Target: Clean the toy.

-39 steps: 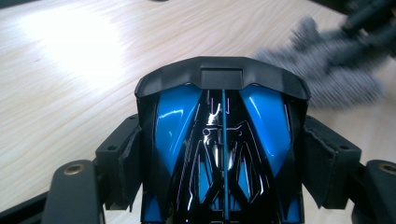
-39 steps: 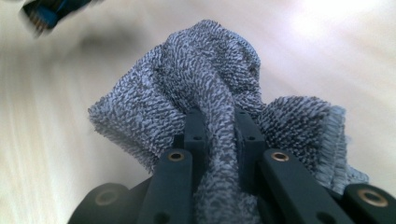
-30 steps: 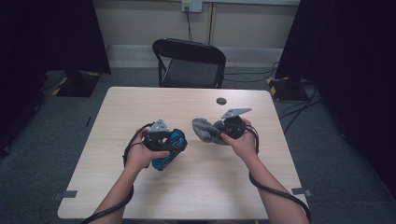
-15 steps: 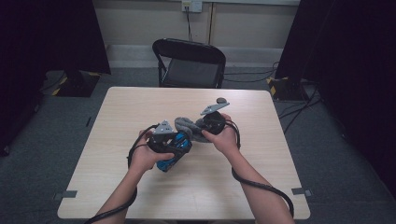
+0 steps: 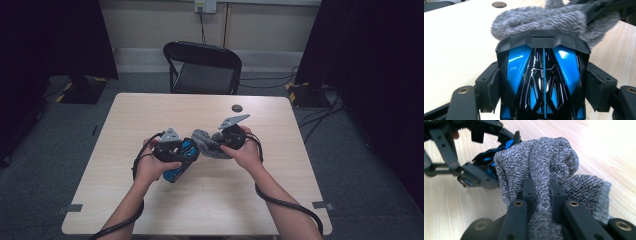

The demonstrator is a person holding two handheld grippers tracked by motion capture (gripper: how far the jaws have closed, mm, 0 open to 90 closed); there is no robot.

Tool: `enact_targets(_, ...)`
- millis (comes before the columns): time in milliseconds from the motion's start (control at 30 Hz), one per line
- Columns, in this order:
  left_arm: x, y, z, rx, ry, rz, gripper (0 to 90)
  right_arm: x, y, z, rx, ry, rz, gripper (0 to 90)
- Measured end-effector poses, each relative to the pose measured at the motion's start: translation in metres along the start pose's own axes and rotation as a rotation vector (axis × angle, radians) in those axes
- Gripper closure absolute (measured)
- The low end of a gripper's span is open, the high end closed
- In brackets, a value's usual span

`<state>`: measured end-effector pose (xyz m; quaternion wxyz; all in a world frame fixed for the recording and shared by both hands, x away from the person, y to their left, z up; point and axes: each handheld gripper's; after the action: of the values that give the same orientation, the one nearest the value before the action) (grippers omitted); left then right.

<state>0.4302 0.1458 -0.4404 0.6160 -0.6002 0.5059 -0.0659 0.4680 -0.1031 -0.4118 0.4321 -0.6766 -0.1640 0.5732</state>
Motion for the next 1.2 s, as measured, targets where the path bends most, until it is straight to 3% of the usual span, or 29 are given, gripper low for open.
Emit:
enact_targets(267, 0.0, 0.001, 0.005, -0.007, -0.021, 0.009, 25.5, -0.004, 0.005, 0.012, -0.034, -0.012, 0.012, 79.5)
enact_targets(700, -0.009, 0.0, 0.015, -0.037, -0.038, -0.03, 25.5, -0.014, 0.018, 0.024, -0.062, -0.049, 0.025, 79.5)
enact_targets(833, -0.012, -0.003, 0.012, -0.035, -0.028, -0.043, 25.5, -0.025, 0.022, 0.016, -0.039, -0.012, 0.008, 79.5)
enact_targets(967, -0.012, -0.006, 0.007, -0.02, -0.018, -0.049, 25.5, -0.036, 0.02, -0.002, 0.003, 0.045, 0.001, 79.5)
enact_targets(1200, -0.01, -0.011, -0.005, 0.006, 0.023, -0.051, 25.5, -0.035, 0.004, -0.024, 0.046, 0.116, 0.004, 79.5)
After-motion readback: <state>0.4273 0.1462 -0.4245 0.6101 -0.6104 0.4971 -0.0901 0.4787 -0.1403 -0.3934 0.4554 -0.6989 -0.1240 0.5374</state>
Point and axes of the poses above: each handheld gripper's, and its own axes: x roughly forward along the jaws, y roughly out of its underside, z roughly to its left, and after that the axes turned 8 degrees about -x, right-handed
